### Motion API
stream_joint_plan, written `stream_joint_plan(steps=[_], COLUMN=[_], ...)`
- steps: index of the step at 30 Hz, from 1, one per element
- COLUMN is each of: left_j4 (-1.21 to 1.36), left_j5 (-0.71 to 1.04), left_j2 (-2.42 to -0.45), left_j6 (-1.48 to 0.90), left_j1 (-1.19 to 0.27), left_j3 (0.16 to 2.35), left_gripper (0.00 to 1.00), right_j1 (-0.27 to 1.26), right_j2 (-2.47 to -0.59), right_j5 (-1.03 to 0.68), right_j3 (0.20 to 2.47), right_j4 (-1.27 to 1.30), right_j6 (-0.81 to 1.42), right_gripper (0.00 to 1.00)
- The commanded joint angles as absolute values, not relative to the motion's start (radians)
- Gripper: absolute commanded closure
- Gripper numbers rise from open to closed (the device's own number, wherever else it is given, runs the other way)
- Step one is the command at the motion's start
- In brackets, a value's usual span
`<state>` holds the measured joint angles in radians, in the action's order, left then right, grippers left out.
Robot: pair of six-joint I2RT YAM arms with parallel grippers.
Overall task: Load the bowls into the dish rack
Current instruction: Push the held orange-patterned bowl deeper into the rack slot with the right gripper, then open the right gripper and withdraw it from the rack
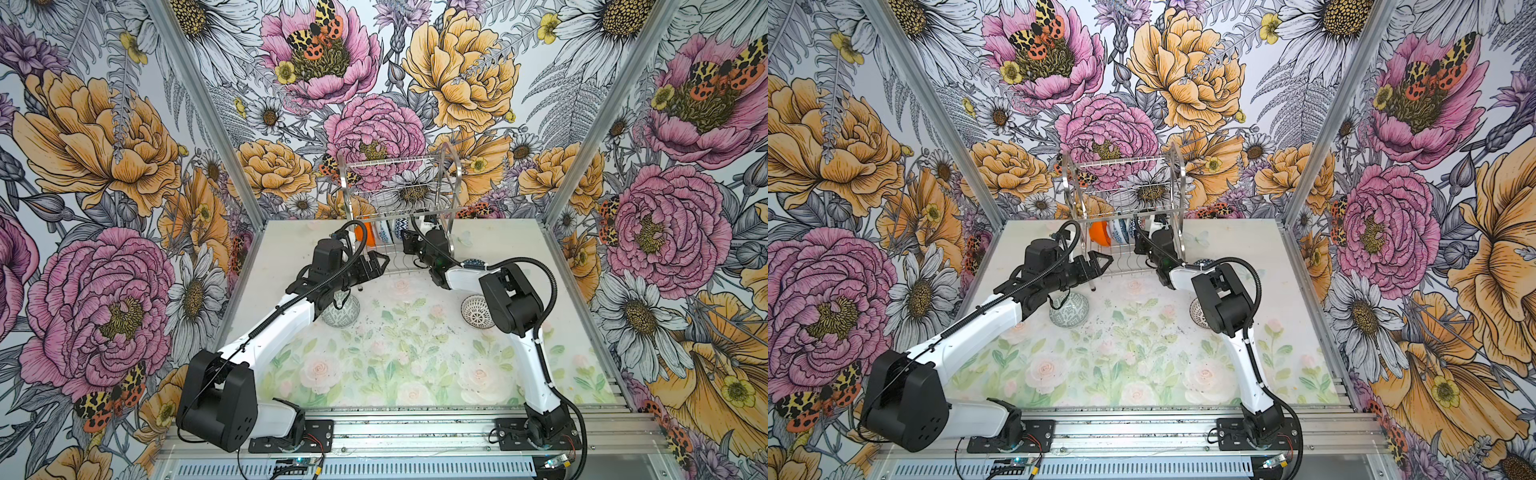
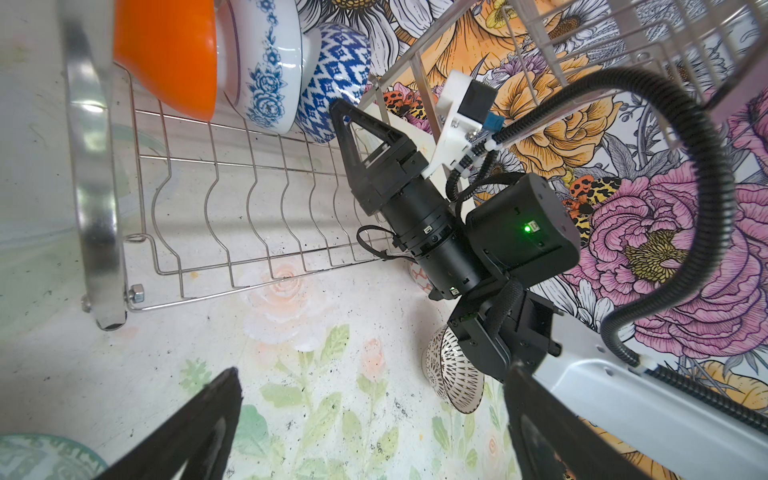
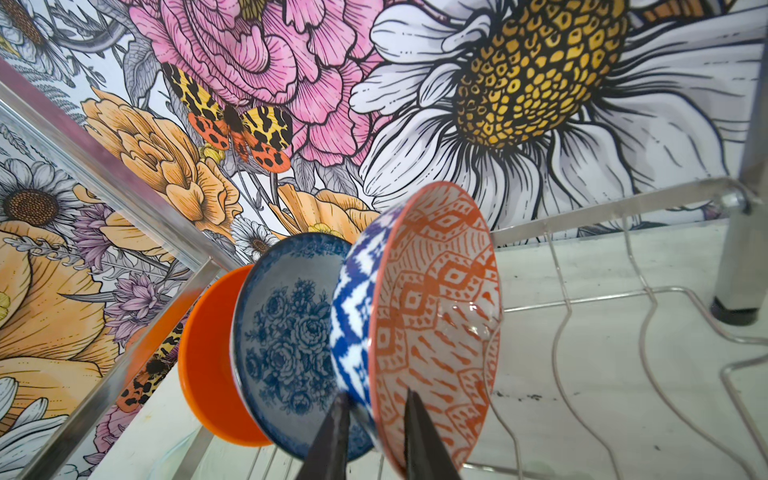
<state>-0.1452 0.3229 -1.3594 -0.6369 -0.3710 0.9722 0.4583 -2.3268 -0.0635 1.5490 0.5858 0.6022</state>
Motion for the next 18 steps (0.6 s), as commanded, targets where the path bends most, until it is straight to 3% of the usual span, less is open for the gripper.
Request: stream_joint_plan(steps=[1, 18], left_j4=[-0.144, -0.146], left_j5=[0.326, 0.324], left_j2=[-1.347, -1.345], left_j6=[-0.625, -0.624], left_j1=[-0.380, -0.380], left_j3=[0.968, 0.968], left_gripper=[0.01, 0.01], right_j1=[0.458, 0.462], right_j2=[-2.291, -2.247], right_j5=[-0.022, 0.000], right_j3=[1.529, 1.517], right_j4=[0.499, 0.462], right_j6=[0.558, 0.496], right_gripper=[0.75, 0.72])
